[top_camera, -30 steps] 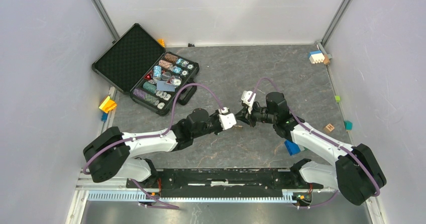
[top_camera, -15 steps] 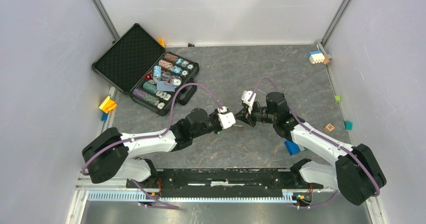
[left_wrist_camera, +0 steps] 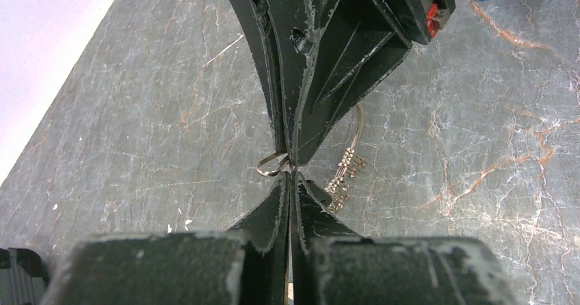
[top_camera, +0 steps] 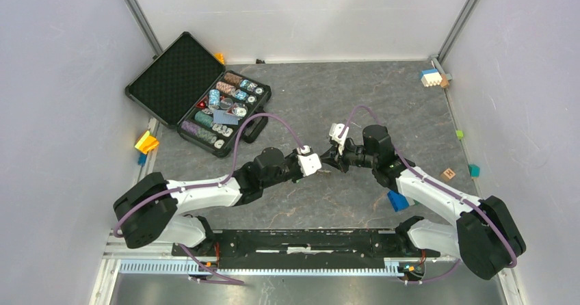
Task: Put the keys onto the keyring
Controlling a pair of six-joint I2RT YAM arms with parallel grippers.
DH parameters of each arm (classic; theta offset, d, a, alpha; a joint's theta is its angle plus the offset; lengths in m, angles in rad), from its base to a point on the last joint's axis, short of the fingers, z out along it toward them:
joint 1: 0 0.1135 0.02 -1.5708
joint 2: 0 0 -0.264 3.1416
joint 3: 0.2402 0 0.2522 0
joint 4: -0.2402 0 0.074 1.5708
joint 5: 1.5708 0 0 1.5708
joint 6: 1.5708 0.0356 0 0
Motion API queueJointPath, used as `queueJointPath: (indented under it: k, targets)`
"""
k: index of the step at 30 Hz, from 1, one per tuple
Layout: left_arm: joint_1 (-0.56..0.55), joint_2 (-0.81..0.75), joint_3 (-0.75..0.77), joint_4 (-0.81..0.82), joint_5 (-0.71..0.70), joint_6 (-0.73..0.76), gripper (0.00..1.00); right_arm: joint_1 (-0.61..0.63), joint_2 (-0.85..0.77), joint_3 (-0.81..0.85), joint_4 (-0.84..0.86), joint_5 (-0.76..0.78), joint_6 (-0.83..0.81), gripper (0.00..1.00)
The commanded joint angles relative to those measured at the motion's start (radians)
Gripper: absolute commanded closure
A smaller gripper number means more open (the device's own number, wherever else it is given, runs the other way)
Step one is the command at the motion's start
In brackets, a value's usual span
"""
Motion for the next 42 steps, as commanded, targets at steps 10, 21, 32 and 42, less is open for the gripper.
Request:
queueJointPath:
  k: [10,21,32,42]
  targets:
    - [0.004,-0.019,0.026,0.053,0.002,-0.012,0.98,-0.002,-0.004,0.03,0.053,-0.022,0.012,1.0]
    - [0.004,-0.036,0.023,0.053,0.015,-0.017,0.98,-0.002,0.004,0.028,0.047,-0.017,0.006,1.0]
    - [0.004,-0.031,0.024,0.053,0.017,-0.016,0.98,-0.002,0.006,0.03,0.045,-0.014,0.002,1.0]
    - [0.005,-0.007,0.032,0.048,0.017,-0.013,0.98,-0.003,0.001,0.028,0.045,-0.023,0.003,1.0]
